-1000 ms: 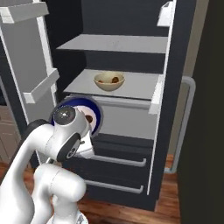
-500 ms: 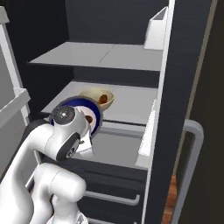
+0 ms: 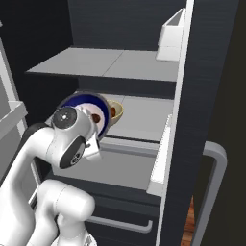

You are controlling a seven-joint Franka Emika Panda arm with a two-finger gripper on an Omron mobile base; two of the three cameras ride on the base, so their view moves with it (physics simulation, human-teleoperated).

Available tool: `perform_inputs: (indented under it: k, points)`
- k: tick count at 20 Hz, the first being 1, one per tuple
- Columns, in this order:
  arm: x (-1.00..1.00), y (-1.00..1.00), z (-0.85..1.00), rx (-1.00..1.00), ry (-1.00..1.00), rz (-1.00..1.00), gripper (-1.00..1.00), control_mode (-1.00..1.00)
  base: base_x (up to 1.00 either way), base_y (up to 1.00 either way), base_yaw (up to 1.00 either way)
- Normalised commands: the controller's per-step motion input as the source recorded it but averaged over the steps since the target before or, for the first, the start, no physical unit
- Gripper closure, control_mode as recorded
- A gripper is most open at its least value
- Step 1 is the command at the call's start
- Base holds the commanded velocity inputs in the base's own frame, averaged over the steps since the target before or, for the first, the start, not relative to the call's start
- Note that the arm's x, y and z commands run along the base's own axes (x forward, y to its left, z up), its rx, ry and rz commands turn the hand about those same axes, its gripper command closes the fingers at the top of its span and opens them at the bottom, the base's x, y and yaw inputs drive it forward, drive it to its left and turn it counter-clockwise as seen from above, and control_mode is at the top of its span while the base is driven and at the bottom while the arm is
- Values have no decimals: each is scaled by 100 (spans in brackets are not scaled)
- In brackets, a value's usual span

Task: Place the bowl with the sweet potato and carrot on the top shelf of the fridge. Place the bowl with the chicken drumsticks on the second highest shelf of the fridge.

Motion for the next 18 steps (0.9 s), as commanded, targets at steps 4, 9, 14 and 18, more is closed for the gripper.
perform_inputs:
  k: [4,9,14,18]
  points:
    - [20,0,100,0,-8,0,100,-100,0,0,0]
    - [69,0,100,3,-4,-4,100,-100,0,0,0]
    - [97,-3,95,19,-3,-9,100,-100,0,0,0]
    - [98,0,68,21,-1,-8,100,-100,0,0,0]
